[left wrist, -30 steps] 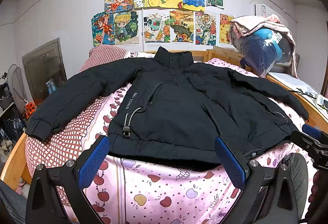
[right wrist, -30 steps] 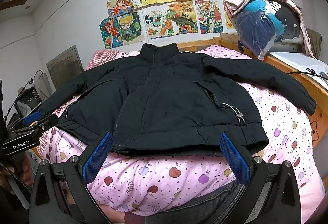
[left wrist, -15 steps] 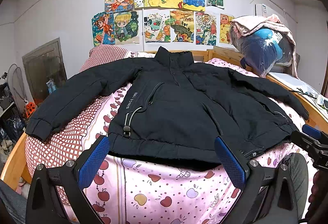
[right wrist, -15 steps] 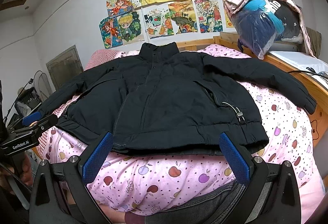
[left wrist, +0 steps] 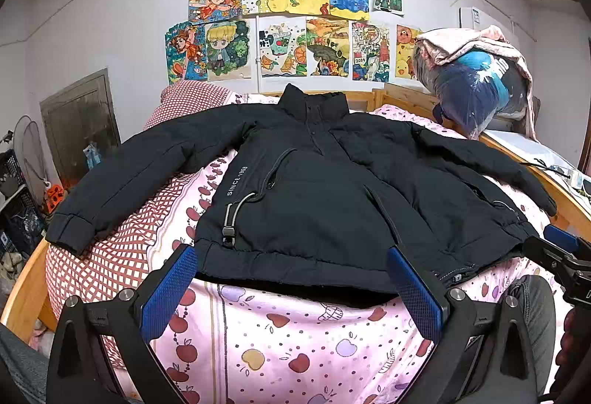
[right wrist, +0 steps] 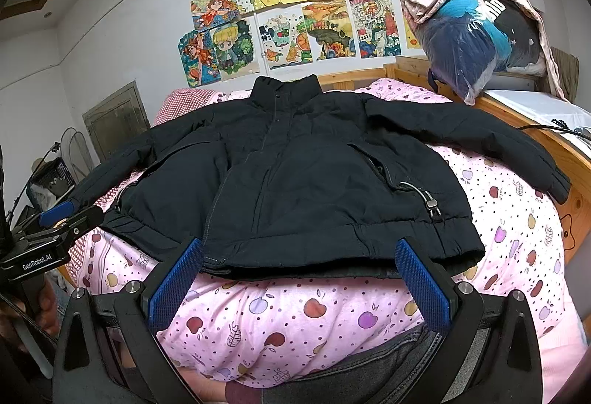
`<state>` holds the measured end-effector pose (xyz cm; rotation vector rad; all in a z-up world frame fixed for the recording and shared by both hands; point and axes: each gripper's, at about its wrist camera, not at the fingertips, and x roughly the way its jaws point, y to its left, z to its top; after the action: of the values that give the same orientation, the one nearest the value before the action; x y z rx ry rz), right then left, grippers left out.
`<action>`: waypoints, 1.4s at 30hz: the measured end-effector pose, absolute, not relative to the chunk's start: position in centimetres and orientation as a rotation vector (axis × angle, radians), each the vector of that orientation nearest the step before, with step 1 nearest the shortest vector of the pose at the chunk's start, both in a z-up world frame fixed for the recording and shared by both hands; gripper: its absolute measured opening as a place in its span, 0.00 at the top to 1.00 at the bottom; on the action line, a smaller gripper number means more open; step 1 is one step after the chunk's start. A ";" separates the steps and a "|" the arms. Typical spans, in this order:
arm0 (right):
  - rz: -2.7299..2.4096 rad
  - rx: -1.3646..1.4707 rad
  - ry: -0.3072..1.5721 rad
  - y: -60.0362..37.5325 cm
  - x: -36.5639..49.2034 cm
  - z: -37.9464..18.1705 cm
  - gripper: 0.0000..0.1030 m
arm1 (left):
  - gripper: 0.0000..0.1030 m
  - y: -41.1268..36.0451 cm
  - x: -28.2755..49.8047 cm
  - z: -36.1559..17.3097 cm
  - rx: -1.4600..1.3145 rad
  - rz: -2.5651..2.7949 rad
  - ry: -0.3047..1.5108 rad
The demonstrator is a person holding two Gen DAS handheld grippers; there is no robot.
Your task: Fold large clothes
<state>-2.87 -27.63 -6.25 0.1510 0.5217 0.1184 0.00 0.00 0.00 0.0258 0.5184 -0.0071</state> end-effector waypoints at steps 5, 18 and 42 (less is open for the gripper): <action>0.118 0.151 0.522 -27.7 -2.9 -6.4 0.01 | 0.00 0.0 0.0 0.0 0.025 -0.007 0.518; 0.119 0.152 0.525 -27.7 -2.8 -6.4 0.01 | 0.00 0.0 0.0 0.0 0.026 -0.006 0.518; 0.116 0.171 0.542 -27.6 -2.4 -7.8 0.01 | 0.00 -0.4 0.9 -0.3 0.030 0.002 0.540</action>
<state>-2.36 -27.58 -7.81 0.1712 0.5421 0.1162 0.85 -0.37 -0.32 0.0303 0.5403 0.0022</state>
